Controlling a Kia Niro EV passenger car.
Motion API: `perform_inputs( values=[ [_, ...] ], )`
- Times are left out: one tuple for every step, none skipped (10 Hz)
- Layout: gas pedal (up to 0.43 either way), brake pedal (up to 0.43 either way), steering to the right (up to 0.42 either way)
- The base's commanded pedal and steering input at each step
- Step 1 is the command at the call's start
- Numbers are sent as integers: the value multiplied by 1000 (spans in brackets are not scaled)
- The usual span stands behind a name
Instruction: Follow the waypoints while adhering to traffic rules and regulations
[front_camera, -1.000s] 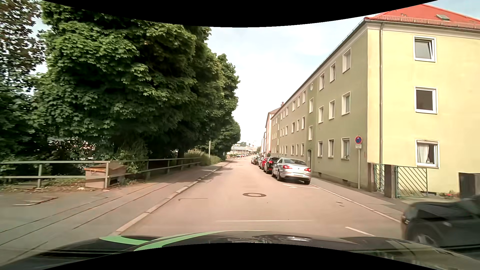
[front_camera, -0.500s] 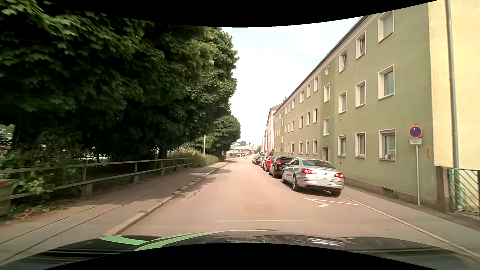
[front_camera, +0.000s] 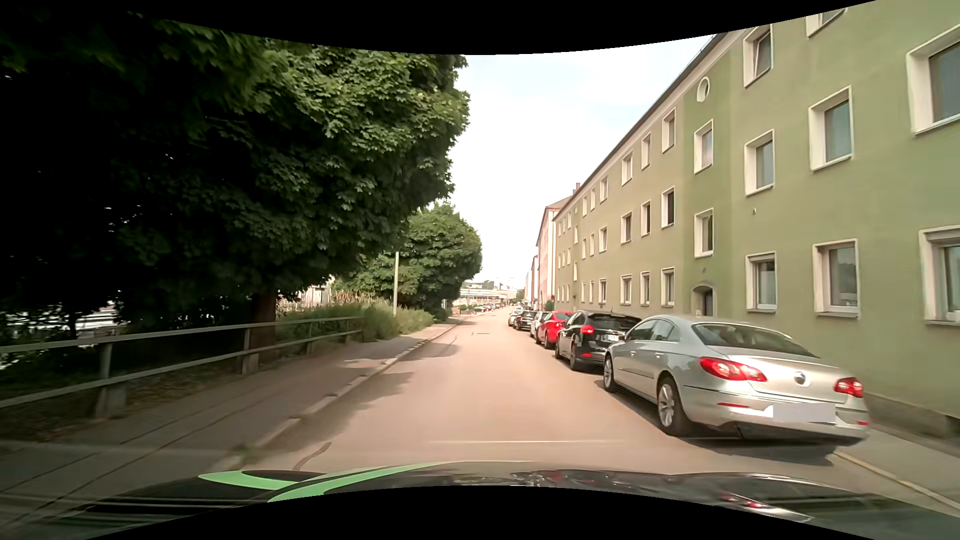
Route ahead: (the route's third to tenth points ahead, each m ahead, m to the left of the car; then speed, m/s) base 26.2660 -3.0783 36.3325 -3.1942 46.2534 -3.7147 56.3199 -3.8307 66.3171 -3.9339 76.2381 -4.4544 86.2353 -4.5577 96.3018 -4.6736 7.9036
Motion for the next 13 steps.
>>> perform_inputs(
  values=[
    [20,0,-2],
    [20,0,-3],
    [28,0,-3],
    [39,0,-2],
    [39,0,-2],
    [39,0,-2],
    [39,0,-1],
    [47,0,-1],
    [47,0,-1],
    [47,0,0],
    [47,0,0],
    [47,0,0],
    [47,0,0]
  ],
)
